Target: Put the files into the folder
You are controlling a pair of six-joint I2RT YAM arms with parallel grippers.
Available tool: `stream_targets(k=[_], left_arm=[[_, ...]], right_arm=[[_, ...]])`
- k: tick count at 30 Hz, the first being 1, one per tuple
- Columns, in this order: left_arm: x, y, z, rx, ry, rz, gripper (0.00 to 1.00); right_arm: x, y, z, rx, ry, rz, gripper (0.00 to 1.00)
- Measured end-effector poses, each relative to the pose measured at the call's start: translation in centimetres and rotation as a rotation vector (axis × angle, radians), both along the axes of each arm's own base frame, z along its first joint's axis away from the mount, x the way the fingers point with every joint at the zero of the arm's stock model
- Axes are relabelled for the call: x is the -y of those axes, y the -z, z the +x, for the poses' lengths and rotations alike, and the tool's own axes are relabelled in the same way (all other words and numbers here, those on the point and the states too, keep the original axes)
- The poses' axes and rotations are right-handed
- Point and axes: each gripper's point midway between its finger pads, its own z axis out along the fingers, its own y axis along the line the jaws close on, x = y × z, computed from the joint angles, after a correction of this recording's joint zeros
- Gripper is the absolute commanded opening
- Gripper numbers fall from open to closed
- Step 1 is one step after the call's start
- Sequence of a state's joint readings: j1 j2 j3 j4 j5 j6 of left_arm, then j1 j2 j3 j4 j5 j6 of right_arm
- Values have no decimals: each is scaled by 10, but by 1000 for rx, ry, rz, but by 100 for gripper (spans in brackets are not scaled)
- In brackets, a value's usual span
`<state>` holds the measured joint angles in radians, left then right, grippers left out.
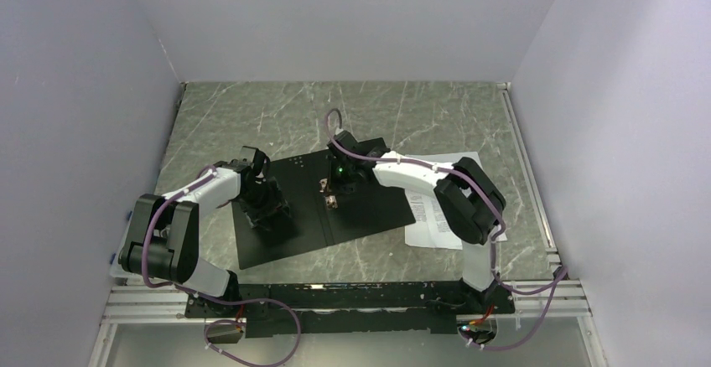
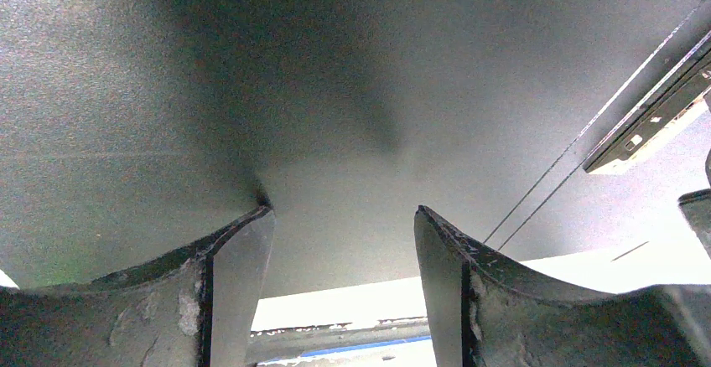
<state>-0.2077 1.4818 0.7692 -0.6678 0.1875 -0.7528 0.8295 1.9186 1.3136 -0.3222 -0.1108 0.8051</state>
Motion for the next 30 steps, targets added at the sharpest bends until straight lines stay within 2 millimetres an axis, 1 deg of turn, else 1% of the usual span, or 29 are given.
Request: stream_targets(k=[7, 18, 22, 30], left_arm=[[0, 0, 0, -2, 0, -3, 70], [1, 1, -1, -5, 1, -5, 70], [1, 1, -1, -6, 3, -5, 70], [1, 1, -1, -6, 6, -5, 70]], right_arm=[[-7, -2, 24, -16, 30, 46, 0], [-26, -13, 56, -22, 55, 136, 0], [-35, -16, 72, -10, 63, 158, 0], [-31, -24, 86, 9, 79, 165, 0]])
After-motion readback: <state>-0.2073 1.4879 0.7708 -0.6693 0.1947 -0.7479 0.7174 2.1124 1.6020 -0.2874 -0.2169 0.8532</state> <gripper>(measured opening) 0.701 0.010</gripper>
